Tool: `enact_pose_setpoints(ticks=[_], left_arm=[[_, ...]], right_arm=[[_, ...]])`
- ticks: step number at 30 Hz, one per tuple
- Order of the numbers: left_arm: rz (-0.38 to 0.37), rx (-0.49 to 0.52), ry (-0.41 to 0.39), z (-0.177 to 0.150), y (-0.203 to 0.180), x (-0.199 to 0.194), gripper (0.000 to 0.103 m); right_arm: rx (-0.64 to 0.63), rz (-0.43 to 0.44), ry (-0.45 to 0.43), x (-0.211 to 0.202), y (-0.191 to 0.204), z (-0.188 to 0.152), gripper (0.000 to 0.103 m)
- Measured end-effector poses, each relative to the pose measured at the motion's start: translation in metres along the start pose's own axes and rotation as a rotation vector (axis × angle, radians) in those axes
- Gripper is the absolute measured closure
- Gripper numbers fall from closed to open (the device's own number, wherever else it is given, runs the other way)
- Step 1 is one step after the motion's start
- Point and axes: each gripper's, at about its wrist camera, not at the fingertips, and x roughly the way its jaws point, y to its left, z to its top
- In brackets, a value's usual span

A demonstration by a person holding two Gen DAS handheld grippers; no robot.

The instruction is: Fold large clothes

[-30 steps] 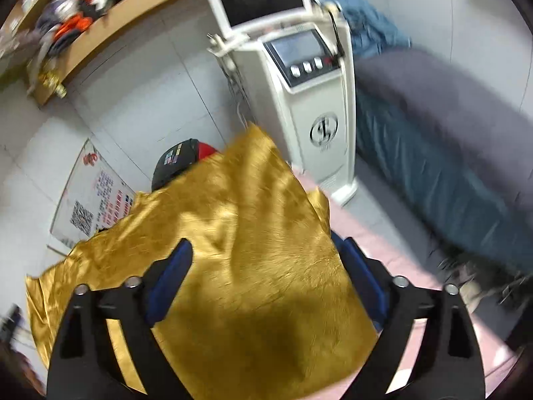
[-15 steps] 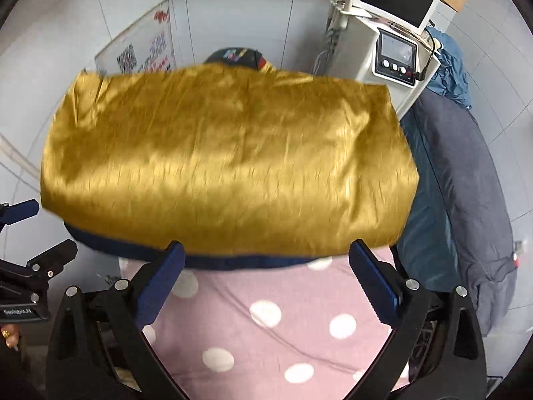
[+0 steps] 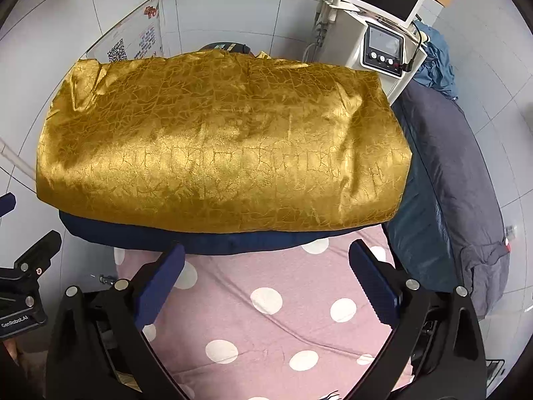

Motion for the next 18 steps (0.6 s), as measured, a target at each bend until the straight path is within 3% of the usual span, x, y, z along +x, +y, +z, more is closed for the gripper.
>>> enact_pose_setpoints(ticks=[18], left_arm=[[0.016, 0.032, 0.025, 0.001, -0.007, 0.017, 0.006]], right_arm=[[0.005, -0.016, 0.030, 0.015, 0.006, 0.002, 0.006]])
